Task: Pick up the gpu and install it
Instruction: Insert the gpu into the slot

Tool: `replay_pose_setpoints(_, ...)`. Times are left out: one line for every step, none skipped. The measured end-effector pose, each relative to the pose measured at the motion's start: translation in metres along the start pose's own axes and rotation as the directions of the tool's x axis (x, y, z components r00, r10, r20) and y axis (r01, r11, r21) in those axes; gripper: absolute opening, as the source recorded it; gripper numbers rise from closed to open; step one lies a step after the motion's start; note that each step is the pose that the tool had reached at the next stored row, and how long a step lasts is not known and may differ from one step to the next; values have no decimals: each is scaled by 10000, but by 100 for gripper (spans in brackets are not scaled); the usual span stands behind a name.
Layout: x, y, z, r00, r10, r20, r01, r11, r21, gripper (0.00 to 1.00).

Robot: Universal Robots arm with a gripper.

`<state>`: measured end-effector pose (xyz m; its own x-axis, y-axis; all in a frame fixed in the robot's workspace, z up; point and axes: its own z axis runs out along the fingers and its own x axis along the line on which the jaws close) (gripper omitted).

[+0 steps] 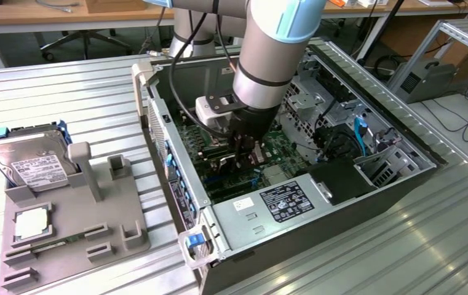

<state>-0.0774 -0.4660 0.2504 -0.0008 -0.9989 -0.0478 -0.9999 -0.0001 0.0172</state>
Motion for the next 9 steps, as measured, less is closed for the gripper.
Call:
replay_pose_setpoints(-10,1,-6,10000,1,3,-1,10000,1,35)
replay_pose_setpoints(-13,0,-12,10000,0,2,0,10000,1,35)
replay_pose_setpoints(-13,0,-11,10000,-1,4,1,10000,2,35)
replay_pose_setpoints(-13,0,-12,10000,0,6,0,10000,3,35)
replay_pose_setpoints(-13,0,-19,10000,-1,1,1,10000,0,35)
replay_pose_setpoints(-14,1,-40,10000,0,3,0,10000,2,35)
replay_pose_setpoints(-16,1,-56,10000,1,3,-1,10000,1,35)
replay_pose_setpoints(-17,1,-68,10000,1,3,-1,10000,2,35)
replay_pose_setpoints(-18,1,-82,10000,2,3,-2,10000,1,35)
